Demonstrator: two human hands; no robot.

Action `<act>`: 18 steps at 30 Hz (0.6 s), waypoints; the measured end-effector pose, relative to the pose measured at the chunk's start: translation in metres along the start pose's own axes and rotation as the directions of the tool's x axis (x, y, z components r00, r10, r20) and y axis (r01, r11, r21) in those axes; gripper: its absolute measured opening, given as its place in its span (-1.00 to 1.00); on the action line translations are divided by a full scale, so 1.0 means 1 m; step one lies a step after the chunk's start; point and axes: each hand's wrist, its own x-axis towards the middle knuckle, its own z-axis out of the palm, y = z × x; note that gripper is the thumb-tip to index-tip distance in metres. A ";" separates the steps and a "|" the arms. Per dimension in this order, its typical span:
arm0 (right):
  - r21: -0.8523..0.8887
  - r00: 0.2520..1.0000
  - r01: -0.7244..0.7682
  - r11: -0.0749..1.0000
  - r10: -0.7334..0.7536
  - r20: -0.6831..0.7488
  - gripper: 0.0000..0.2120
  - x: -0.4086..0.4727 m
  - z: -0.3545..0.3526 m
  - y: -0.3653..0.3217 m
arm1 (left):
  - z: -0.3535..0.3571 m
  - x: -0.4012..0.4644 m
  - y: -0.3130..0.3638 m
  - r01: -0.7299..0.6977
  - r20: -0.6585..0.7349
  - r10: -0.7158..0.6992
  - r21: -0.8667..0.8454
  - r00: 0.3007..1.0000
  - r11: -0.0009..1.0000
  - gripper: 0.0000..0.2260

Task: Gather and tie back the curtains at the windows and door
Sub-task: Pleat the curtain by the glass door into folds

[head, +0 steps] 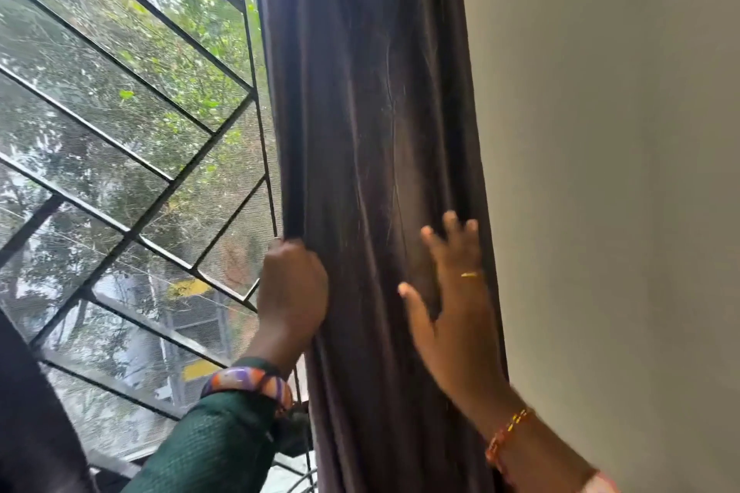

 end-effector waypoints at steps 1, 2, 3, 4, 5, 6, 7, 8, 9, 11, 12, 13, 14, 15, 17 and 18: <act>0.038 0.995 -0.099 0.994 0.101 -0.027 -0.42 0.010 -0.007 0.005 | 0.000 -0.001 -0.002 0.029 0.012 -0.028 -0.022 1.000 0.999 -0.86; 0.097 0.972 -0.233 0.968 0.231 0.031 -0.38 0.020 -0.013 0.008 | 0.003 -0.002 -0.004 0.037 0.015 -0.036 -0.034 0.999 0.999 -0.82; 0.128 0.930 -0.360 0.924 0.346 0.123 -0.33 0.028 -0.015 0.013 | 0.005 -0.003 -0.005 0.033 0.001 -0.033 -0.046 0.999 0.998 -0.81; 0.121 0.888 -0.442 0.889 0.414 0.202 -0.30 0.034 -0.015 0.016 | 0.007 -0.004 -0.003 0.022 -0.005 -0.022 -0.055 1.000 0.998 -0.81; 0.099 0.858 -0.483 0.870 0.448 0.250 -0.29 0.038 -0.013 0.020 | 0.010 -0.006 0.002 -0.006 -0.011 0.005 -0.062 1.000 0.998 -0.82; 0.075 0.838 -0.506 0.859 0.469 0.278 -0.32 0.040 -0.011 0.023 | 0.012 -0.008 0.007 -0.032 -0.022 0.031 -0.069 0.999 0.997 -0.83; 0.055 0.826 -0.516 0.855 0.480 0.295 -0.37 0.041 -0.009 0.025 | 0.016 -0.009 0.014 -0.057 -0.032 0.055 -0.076 0.998 0.995 -0.84; 0.035 0.812 -0.527 0.849 0.491 0.315 -0.45 0.040 -0.008 0.026 | 0.020 -0.010 0.019 -0.070 -0.033 0.067 -0.085 0.997 0.994 -0.83; 0.016 0.803 -0.526 0.850 0.491 0.337 -0.53 0.038 -0.007 0.026 | 0.024 -0.011 0.024 -0.070 -0.029 0.067 -0.093 0.997 0.993 -0.82; -0.038 0.811 -0.479 0.877 0.459 0.362 -0.62 0.031 -0.004 0.022 | 0.028 -0.013 0.035 -0.051 -0.009 0.051 -0.109 0.999 0.993 -0.79; -0.074 0.828 -0.428 0.901 0.423 0.368 -0.59 0.025 -0.003 0.018 | 0.030 -0.014 0.040 -0.045 -0.001 0.045 -0.126 0.999 0.991 -0.78; -0.101 0.844 -0.370 0.923 0.380 0.378 -0.53 0.018 0.000 0.015 | 0.032 -0.014 0.045 -0.048 0.004 0.049 -0.145 0.999 0.988 -0.78; -0.130 0.848 -0.316 0.940 0.341 0.406 -0.46 0.010 0.004 0.010 | 0.034 -0.014 0.048 -0.063 0.003 0.065 -0.170 0.998 0.984 -0.78; -0.150 0.844 -0.272 0.951 0.311 0.436 -0.43 0.001 0.006 0.006 | 0.035 -0.015 0.052 -0.085 -0.001 0.087 -0.201 0.996 0.976 -0.78; -0.176 0.819 -0.251 0.952 0.306 0.486 -0.51 -0.014 0.008 -0.001 | 0.035 -0.017 0.057 -0.111 -0.017 0.110 -0.273 0.994 0.956 -0.77; -0.189 0.807 -0.246 0.951 0.309 0.502 -0.58 -0.020 0.009 -0.003 | 0.034 -0.018 0.060 -0.109 -0.029 0.105 -0.301 0.994 0.947 -0.76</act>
